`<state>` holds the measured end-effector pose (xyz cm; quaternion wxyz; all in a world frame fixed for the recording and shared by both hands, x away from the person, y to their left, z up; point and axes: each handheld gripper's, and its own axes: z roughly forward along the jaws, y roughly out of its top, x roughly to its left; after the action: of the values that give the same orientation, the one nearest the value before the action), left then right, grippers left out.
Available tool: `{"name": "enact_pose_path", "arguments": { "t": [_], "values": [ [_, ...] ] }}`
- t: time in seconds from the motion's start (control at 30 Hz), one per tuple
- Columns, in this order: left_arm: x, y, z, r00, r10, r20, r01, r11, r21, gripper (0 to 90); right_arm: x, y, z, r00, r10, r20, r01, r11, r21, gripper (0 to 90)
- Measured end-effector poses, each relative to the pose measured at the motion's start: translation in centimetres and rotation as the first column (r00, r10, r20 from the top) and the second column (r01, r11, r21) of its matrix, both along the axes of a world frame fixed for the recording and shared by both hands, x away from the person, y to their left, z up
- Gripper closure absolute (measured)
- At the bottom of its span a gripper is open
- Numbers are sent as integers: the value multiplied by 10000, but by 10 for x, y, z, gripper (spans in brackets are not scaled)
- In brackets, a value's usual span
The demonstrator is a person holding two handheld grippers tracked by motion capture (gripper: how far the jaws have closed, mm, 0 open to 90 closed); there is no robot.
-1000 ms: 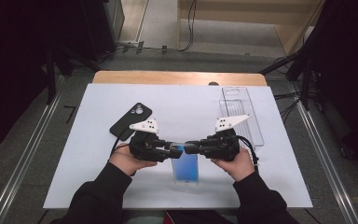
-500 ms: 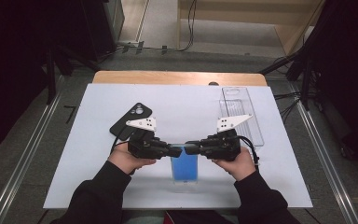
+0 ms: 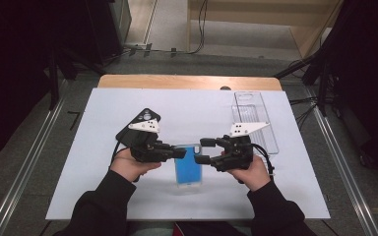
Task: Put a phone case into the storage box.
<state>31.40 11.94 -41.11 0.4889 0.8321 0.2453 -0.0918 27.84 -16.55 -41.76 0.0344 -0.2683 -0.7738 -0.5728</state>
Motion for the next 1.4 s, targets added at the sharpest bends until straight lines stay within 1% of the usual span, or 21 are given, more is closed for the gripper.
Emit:
{"name": "enact_pose_path", "arguments": {
  "t": [0.1,0.2,0.27,0.3,0.4,0.43,0.5,0.6,0.67,0.73,0.8,0.83,1.0,1.1,1.17,1.23,1.27,1.3,1.33,1.37,1.4],
  "values": [
    [0,2,2,9989,474,-18,-474,9989,-55,811,1,1,-1,9997,-77,-235,74,9999,-127,211],
    [-1,4,5,9959,882,186,-881,9961,-61,811,1,3,-3,9994,-265,-210,253,9980,-575,94],
    [-3,5,7,9913,1244,422,-1244,9922,-25,811,1,4,-5,9987,-494,-103,486,9962,-719,0],
    [-4,5,8,9888,1395,529,-1397,9902,-3,811,1,5,-5,9980,-632,-98,622,9948,-805,0],
    [-5,4,10,9825,1790,517,-1797,9837,76,810,1,5,-7,9957,-927,-23,923,9934,-675,0],
    [-5,4,10,9809,1881,504,-1887,9820,77,810,-1,5,-6,9925,-1224,77,1226,9898,-722,0],
    [-6,4,11,9759,2142,420,-2149,9765,136,810,-2,8,-6,9878,-1539,230,1555,9830,-972,0],
    [-6,5,12,9655,2592,248,-2595,9657,96,810,-4,14,-7,9784,-2064,77,2056,9698,-1315,0],
    [-7,5,13,9618,2730,196,-2733,9618,141,809,-4,18,-11,9775,-2104,-172,2060,9685,-1399,0],
    [-7,5,14,9552,2960,23,-2959,9548,282,809,-3,23,-14,9717,-2322,-442,2231,9627,-1533,0],
    [-7,5,14,9485,3167,-95,-3163,9482,307,809,-3,27,-17,9646,-2607,-406,2505,9531,-1697,0],
    [-8,5,13,9453,3258,-151,-3252,9451,330,809,-4,28,-18,9638,-2644,-342,2547,9511,-1745,0],
    [-9,2,11,9271,3721,-453,-3696,9276,549,809,-6,37,-21,9449,-3264,-249,3158,9289,-1935,0],
    [-12,0,11,9213,3887,-84,-3877,9202,548,809,-8,42,-22,9369,-3491,-178,3386,9191,-2017,0],
    [-14,-2,12,9185,3954,24,-3949,9172,517,810,-9,45,-22,9321,-3621,-77,3523,9113,-2132,0],
    [-16,-4,12,9190,3943,-47,-3935,9178,534,810,-10,49,-22,9255,-3787,57,3703,9017,-2231,0],
    [-17,-6,12,9174,3979,-101,-3968,9162,554,810,-11,51,-22,9210,-3894,100,3816,8967,-2241,0],
    [-17,-6,11,9183,3958,-127,-3943,9169,616,810,-11,52,-22,9190,-3942,63,3856,8953,-2230,0],
    [-18,-8,11,9157,4016,-171,-3996,9141,693,810,-11,53,-22,9183,-3959,33,3868,8952,-2214,0],
    [-18,-9,10,9177,3968,-204,-3944,9160,728,810,-11,54,-23,9159,-4014,-55,3902,8935,-2222,0],
    [-18,-10,9,9160,4001,-281,-3973,9147,739,810,-12,55,-23,9136,-4061,-180,3925,8928,-2212,0]
  ]
}}
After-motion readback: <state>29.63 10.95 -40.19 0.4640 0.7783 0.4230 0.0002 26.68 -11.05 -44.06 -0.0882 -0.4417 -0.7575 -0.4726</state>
